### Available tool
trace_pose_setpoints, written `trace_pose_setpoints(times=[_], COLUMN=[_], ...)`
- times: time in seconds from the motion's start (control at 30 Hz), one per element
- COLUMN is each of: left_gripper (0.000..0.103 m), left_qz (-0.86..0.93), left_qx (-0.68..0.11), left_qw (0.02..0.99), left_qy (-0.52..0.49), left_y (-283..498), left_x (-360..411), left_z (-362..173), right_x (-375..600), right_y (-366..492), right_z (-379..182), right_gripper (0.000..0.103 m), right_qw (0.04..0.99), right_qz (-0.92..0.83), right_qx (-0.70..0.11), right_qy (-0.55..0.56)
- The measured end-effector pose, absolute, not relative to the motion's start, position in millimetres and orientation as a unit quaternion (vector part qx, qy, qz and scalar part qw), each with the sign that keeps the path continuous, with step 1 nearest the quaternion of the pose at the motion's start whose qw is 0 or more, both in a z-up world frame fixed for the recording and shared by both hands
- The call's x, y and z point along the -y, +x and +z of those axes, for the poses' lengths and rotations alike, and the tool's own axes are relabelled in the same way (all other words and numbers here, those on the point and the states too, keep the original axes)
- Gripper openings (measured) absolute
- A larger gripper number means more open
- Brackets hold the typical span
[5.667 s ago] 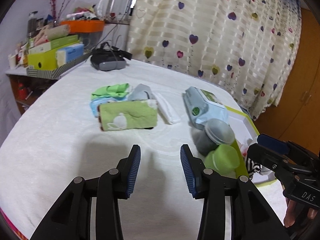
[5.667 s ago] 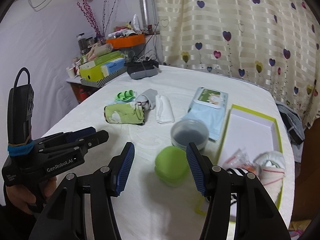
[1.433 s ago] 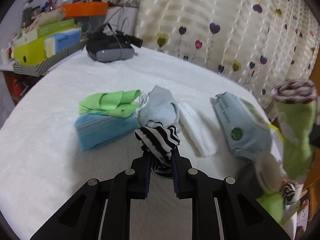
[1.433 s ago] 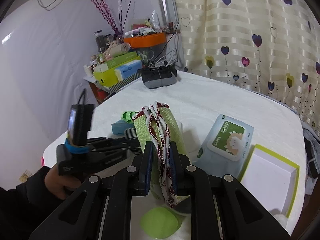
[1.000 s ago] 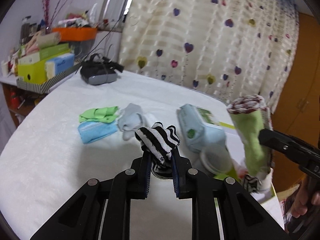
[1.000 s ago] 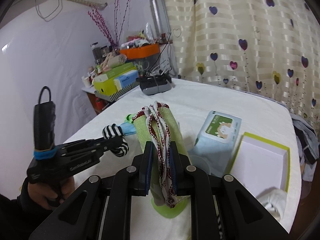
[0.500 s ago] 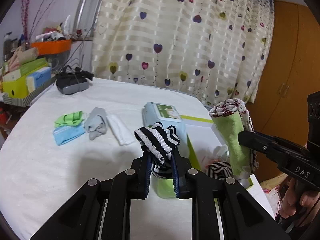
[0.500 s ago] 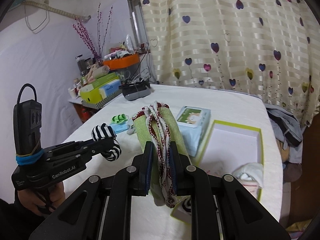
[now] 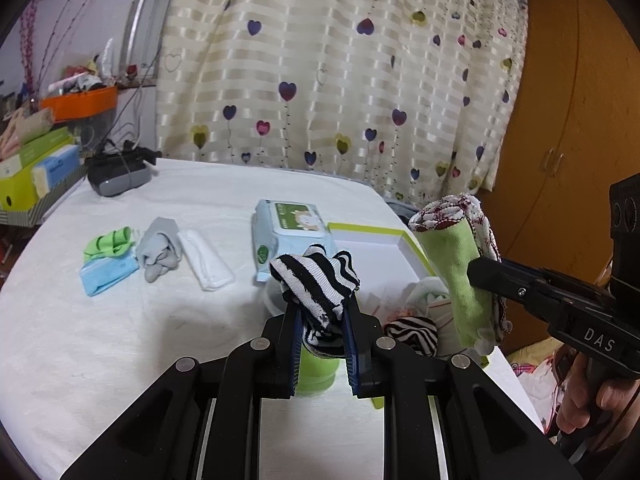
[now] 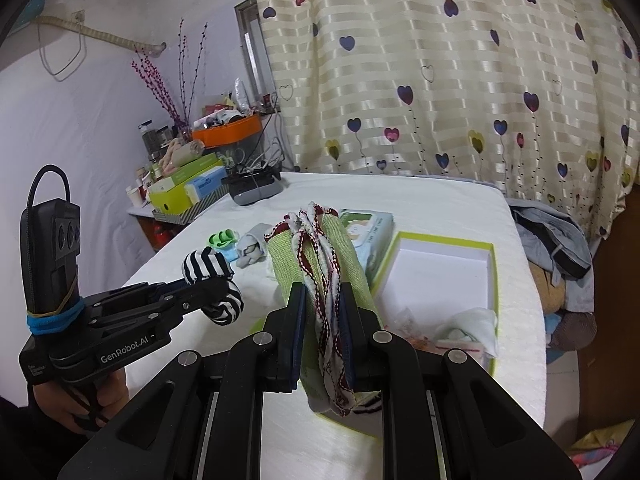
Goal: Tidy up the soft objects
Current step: 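Carry the striped sock in the left gripper and green sock in the right over the box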
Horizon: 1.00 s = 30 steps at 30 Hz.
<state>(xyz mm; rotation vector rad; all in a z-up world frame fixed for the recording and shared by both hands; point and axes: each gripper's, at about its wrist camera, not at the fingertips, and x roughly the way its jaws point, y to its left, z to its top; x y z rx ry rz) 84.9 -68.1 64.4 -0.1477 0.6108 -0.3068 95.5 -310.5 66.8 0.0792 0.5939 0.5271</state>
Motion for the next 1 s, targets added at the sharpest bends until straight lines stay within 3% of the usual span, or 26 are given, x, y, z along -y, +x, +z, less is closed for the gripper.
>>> trace_pose_setpoints(times=[0.5,1.0], left_gripper=[0.017,0.017], left_qz=[-0.212,-0.255], left_qx=[-0.315,-0.363], left_qw=[0.923,0.895], left_qy=[-0.055,-0.04], left_y=[82.7,87.0], left_x=[115.6,158.9], left_z=[55.5,23.5], right_x=[366.0,385.4], right_y=[90.2,99.4], right_z=[52.6,1.8], right_gripper=[0.017,0.017], right_qw=[0.93,0.911], right_qz=[0.199,0.185], right_qx=[-0.303,-0.362], right_qy=[0.064,0.074])
